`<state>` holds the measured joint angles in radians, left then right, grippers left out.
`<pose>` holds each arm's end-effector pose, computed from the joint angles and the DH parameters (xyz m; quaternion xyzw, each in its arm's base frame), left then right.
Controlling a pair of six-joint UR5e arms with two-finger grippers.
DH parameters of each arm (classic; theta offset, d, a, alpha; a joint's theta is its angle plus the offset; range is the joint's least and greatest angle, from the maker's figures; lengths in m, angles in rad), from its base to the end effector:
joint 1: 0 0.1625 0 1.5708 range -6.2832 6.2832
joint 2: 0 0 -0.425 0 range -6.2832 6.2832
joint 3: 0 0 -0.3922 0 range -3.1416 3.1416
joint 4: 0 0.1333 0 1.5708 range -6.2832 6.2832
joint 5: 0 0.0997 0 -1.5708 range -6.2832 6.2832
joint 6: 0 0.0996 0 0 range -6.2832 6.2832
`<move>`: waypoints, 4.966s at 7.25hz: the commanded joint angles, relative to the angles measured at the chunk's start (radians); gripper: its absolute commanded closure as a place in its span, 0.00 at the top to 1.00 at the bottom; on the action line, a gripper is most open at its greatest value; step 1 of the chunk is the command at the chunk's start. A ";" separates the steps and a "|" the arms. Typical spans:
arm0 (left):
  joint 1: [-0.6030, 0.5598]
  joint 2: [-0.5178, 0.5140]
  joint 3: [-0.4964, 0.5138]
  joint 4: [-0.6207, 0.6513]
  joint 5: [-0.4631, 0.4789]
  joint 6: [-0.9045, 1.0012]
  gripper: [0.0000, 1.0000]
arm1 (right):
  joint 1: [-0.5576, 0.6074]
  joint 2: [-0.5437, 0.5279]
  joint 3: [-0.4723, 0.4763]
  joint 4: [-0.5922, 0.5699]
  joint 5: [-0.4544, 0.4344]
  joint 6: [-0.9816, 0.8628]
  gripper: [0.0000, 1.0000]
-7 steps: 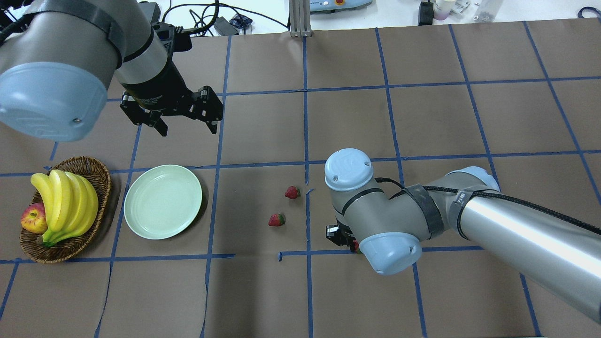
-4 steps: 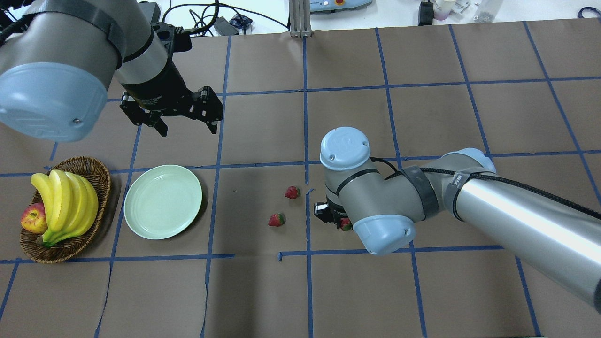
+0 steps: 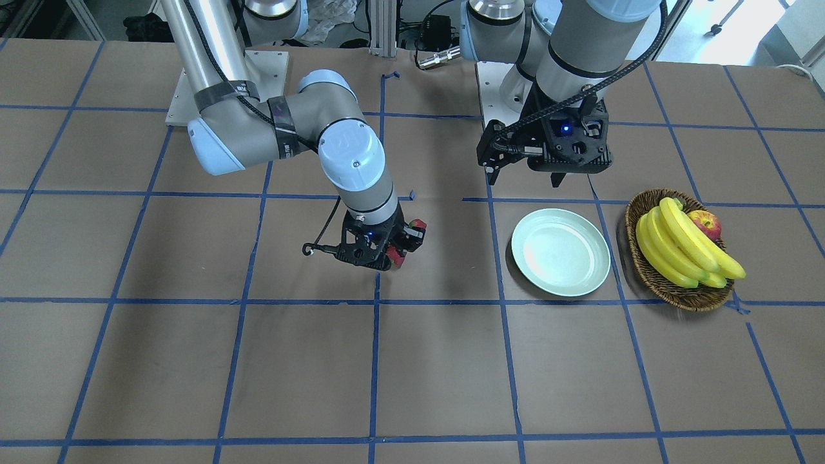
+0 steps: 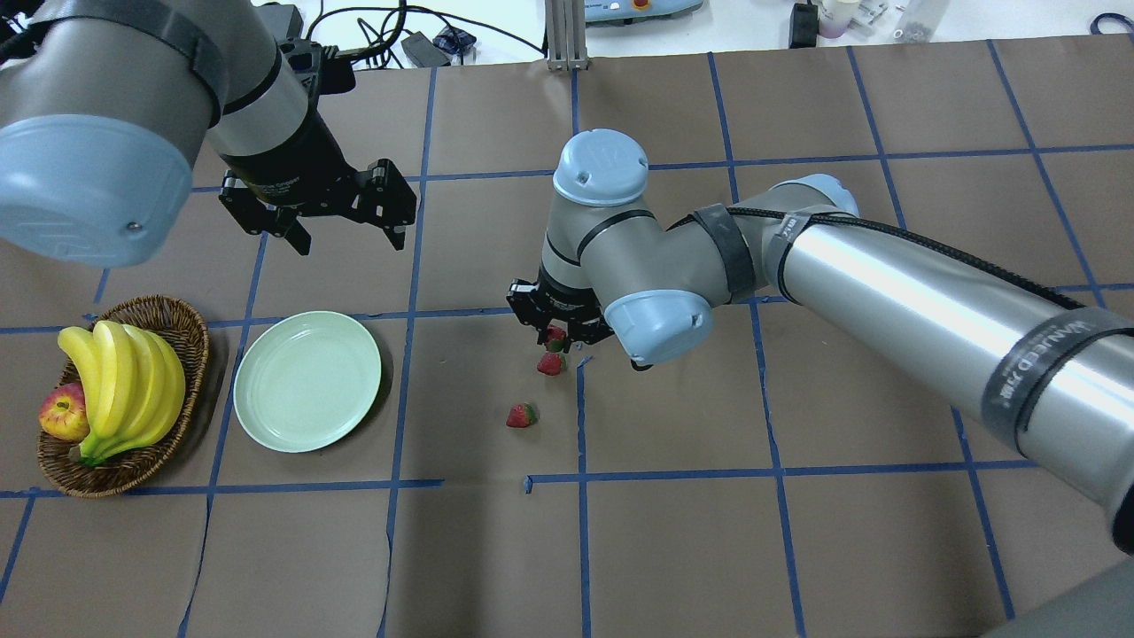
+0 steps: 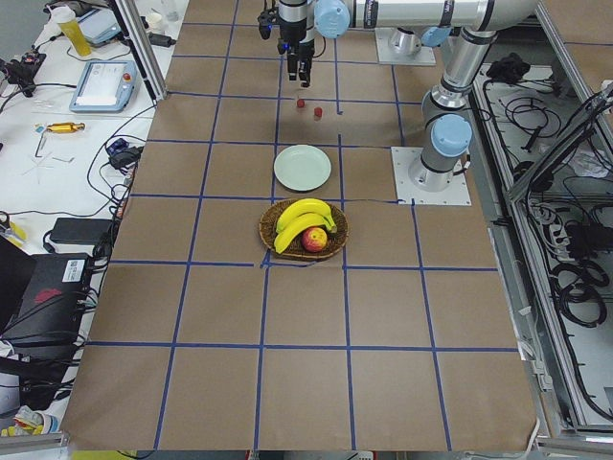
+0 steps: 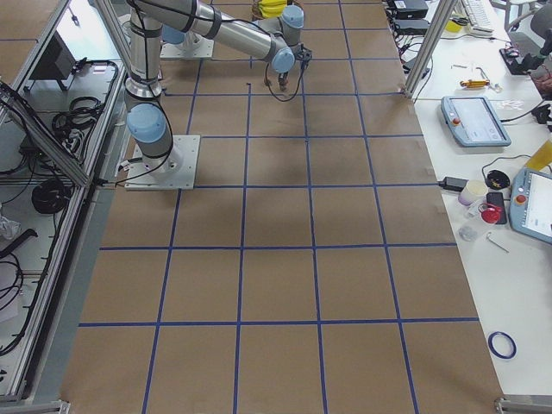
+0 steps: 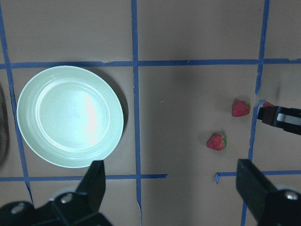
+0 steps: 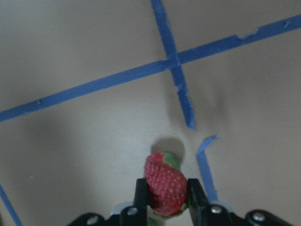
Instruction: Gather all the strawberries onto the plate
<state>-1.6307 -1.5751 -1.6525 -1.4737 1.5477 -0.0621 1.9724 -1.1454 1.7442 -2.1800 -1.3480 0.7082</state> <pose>-0.1649 -0.4844 0.4553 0.0010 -0.9999 0.0048 0.0119 0.3775 -0.4916 0.2325 0.1512 0.9822 0.0542 0.0972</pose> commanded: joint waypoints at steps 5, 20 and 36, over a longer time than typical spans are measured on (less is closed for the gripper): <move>0.005 0.006 -0.003 0.000 0.000 0.019 1.00 | 0.106 0.112 -0.077 -0.038 0.043 0.080 1.00; -0.063 -0.181 -0.266 0.470 0.000 -0.073 1.00 | -0.337 -0.451 -0.204 0.690 -0.237 -0.628 1.00; 0.176 -0.197 -0.410 0.555 0.215 0.310 0.00 | -0.334 -0.444 -0.209 0.683 -0.235 -0.621 1.00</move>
<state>-1.5252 -1.8051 -1.9979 -0.9165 1.7389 0.1706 1.6383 -1.5894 1.5355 -1.4973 -1.5830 0.0870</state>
